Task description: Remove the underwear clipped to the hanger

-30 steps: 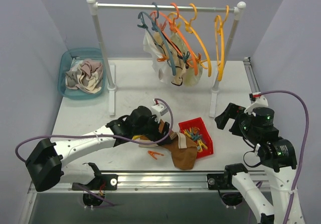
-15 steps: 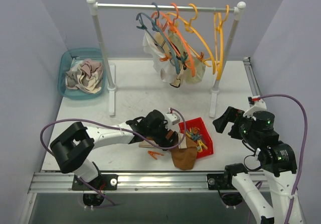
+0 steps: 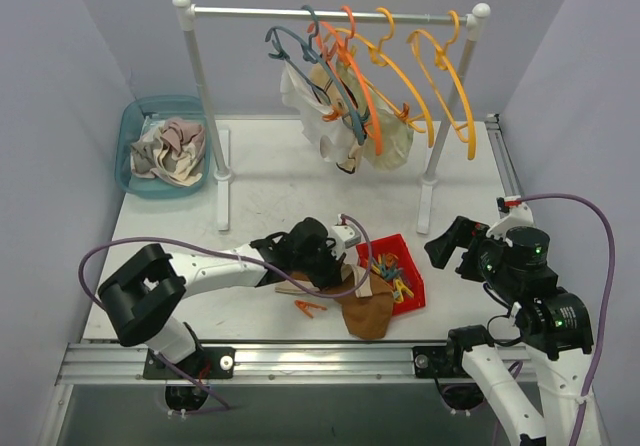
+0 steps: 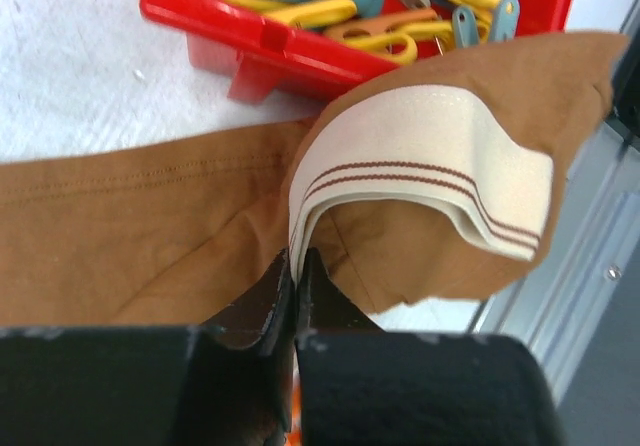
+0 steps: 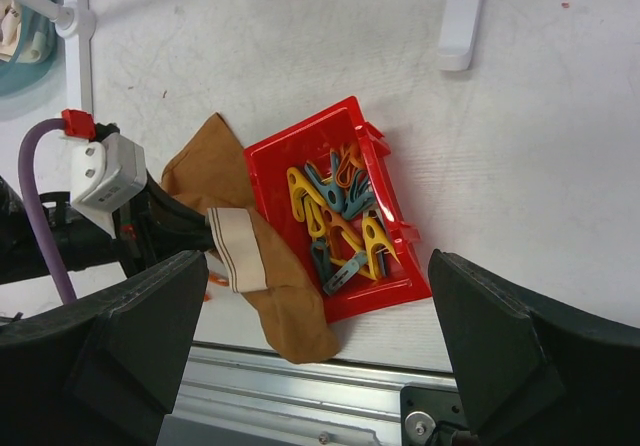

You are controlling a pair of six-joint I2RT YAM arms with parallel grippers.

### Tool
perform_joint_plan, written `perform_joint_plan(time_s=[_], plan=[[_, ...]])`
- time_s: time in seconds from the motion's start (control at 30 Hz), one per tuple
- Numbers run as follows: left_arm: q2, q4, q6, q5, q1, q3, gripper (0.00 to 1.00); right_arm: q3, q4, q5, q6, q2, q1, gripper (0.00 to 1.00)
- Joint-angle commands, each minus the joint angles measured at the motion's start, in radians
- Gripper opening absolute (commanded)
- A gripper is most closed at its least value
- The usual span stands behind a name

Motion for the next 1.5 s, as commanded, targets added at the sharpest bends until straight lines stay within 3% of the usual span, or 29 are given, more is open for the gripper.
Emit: perform_joint_plan(time_s=[0.0, 0.3, 0.5, 0.6, 0.67, 0.77, 0.83, 1.0, 1.07, 1.1, 1.23, 1.33, 1.47], plan=[[-0.112, -0.082, -0.024, 0.015, -0.008, 0.049, 0.02, 0.001, -0.015, -0.004, 0.0, -0.001, 0.006, 1.0], [-0.339, -0.289, -0.053, -0.086, -0.011, 0.174, 0.03, -0.011, -0.011, 0.016, -0.008, -0.002, 0.005, 1.0], [-0.436, -0.302, -0.085, -0.155, -0.007, 0.181, 0.02, -0.011, -0.001, 0.012, -0.012, 0.008, 0.006, 1.0], [-0.498, -0.352, -0.111, -0.345, -0.005, 0.197, 0.03, -0.013, -0.001, 0.006, -0.014, 0.006, 0.005, 1.0], [-0.542, -0.426, -0.144, -0.583, -0.005, 0.224, 0.02, -0.014, -0.001, 0.003, -0.017, 0.006, 0.005, 1.0], [-0.629, -0.489, -0.161, -0.812, 0.03, 0.261, 0.03, -0.019, 0.002, -0.023, -0.022, 0.008, 0.006, 1.0], [-0.683, -0.517, -0.168, -0.858, 0.076, 0.299, 0.03, -0.026, 0.006, -0.036, -0.029, 0.008, 0.005, 1.0], [-0.767, -0.459, -0.122, -0.858, 0.342, 0.342, 0.03, -0.049, 0.011, -0.071, -0.048, 0.009, 0.008, 1.0], [-0.743, -0.399, -0.096, -0.846, 0.434, 0.367, 0.02, -0.057, 0.022, -0.092, -0.042, 0.012, 0.008, 1.0], [-0.723, -0.38, -0.081, -0.806, 0.531, 0.379, 0.03, -0.06, 0.025, -0.106, -0.037, 0.015, 0.008, 1.0], [-0.58, -0.342, -0.125, -0.589, 0.787, 0.463, 0.03, -0.072, 0.039, -0.149, -0.028, 0.029, 0.008, 1.0], [-0.465, -0.226, -0.157, -0.496, 0.943, 0.508, 0.02, -0.077, 0.042, -0.178, -0.032, 0.043, 0.008, 1.0], [-0.272, -0.082, -0.202, -0.375, 1.084, 0.568, 0.03, -0.088, 0.043, -0.208, -0.04, 0.048, 0.011, 1.0]])
